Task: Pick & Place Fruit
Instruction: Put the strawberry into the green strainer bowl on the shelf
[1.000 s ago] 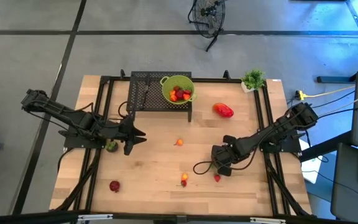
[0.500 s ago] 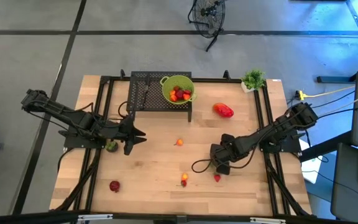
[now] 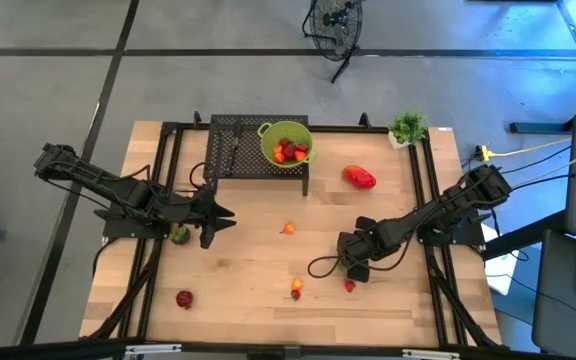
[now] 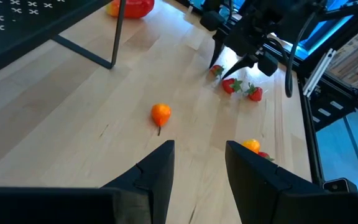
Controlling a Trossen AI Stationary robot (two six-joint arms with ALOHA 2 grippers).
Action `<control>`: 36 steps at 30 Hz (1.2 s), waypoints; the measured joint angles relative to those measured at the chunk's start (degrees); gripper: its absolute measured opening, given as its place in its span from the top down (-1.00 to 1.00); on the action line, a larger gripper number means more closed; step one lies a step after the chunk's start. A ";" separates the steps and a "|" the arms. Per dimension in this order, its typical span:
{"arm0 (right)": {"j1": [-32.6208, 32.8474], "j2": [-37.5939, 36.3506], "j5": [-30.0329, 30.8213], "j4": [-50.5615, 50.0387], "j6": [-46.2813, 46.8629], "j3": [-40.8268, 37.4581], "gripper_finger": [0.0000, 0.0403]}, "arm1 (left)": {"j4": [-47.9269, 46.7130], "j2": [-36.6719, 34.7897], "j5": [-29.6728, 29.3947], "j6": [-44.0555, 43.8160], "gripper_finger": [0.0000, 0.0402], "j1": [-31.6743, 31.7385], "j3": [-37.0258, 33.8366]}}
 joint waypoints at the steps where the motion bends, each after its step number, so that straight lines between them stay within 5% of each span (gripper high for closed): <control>1: -0.12 0.00 -0.18 -0.07 0.01 0.00 0.12 | -0.02 0.00 0.00 0.00 0.31 0.01 0.00; 12: -1.33 -0.02 -0.67 -0.09 -0.27 0.00 0.46 | -0.02 0.00 0.00 0.00 0.31 0.01 0.00; 21: -1.36 -0.02 -0.90 -0.07 -0.41 0.00 0.38 | -0.07 0.00 0.00 0.00 0.31 0.01 -0.02; 29: -1.36 -0.15 -0.97 0.26 -0.88 0.02 0.60 | -0.07 0.00 0.00 0.00 0.31 0.01 -0.02; 36: -1.36 -0.11 -1.14 0.46 -0.90 0.00 0.45 | -0.07 0.00 0.00 0.00 0.31 -0.01 -0.02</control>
